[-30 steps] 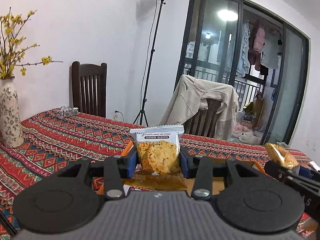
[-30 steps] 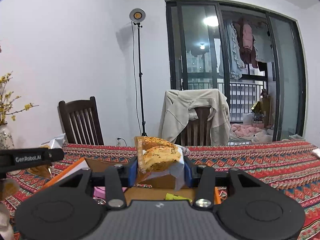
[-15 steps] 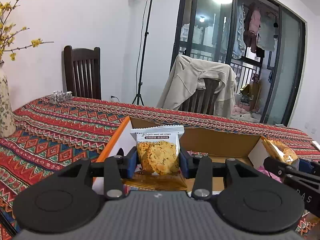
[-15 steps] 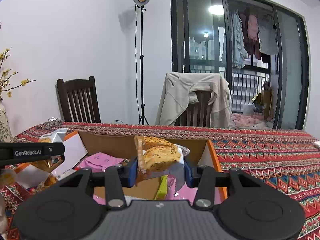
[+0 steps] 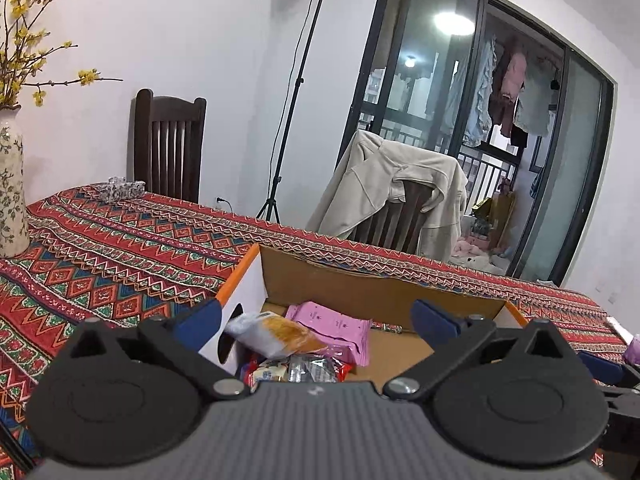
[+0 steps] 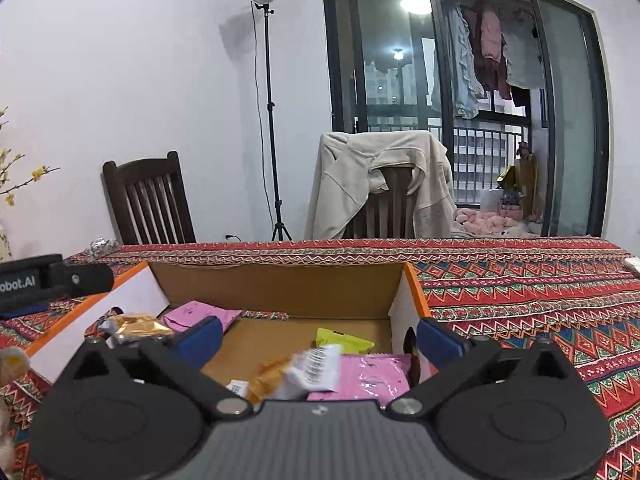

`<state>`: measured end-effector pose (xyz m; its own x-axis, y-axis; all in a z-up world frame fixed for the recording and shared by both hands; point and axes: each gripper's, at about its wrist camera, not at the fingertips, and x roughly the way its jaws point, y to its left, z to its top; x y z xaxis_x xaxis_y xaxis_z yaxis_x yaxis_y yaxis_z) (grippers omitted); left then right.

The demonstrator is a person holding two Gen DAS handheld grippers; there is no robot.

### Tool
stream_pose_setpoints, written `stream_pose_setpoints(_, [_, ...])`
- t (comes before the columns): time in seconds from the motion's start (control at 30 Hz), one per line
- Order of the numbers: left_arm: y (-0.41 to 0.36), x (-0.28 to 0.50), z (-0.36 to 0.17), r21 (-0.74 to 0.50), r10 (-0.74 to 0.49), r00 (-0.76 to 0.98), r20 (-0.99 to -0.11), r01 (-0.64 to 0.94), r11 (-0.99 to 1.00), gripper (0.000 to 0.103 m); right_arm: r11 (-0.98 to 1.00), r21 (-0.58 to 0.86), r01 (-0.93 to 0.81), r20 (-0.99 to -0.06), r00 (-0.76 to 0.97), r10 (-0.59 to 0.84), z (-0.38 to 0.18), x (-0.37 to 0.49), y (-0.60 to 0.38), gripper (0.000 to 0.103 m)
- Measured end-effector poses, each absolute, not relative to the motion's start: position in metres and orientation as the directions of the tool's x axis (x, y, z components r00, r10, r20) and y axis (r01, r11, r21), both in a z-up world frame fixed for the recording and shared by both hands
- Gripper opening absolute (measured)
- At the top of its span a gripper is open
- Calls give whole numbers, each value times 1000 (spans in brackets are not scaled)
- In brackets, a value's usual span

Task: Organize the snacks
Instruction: 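Move both open grippers back from the box to the snack pile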

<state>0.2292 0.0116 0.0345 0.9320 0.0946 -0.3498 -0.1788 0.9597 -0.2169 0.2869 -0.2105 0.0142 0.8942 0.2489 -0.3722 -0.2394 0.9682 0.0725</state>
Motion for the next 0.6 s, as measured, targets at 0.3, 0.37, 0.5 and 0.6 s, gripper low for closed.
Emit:
stream_pose_setpoints(0.3, [13,230,35,-225,96,929,-357,-186,956,103,966,79,-245,-378,890,256,13,286,-211,103])
stream_pose_setpoints(0.37, [12,229,36,-224,93,930,-355,-181,958,103,966,79,-246,-379,889,258,14,286,-211,103])
stream_pose_setpoints(0.5, [13,225,42,-232,86,934,-346,-174,957,103,963,80,-257,-377,887,268,18,282,-211,103])
stream_pose_setpoints(0.6, [13,220,48,-239,85,941,-326,-169,956,103,963,70,-261,-365,892,269,22,279,-210,103])
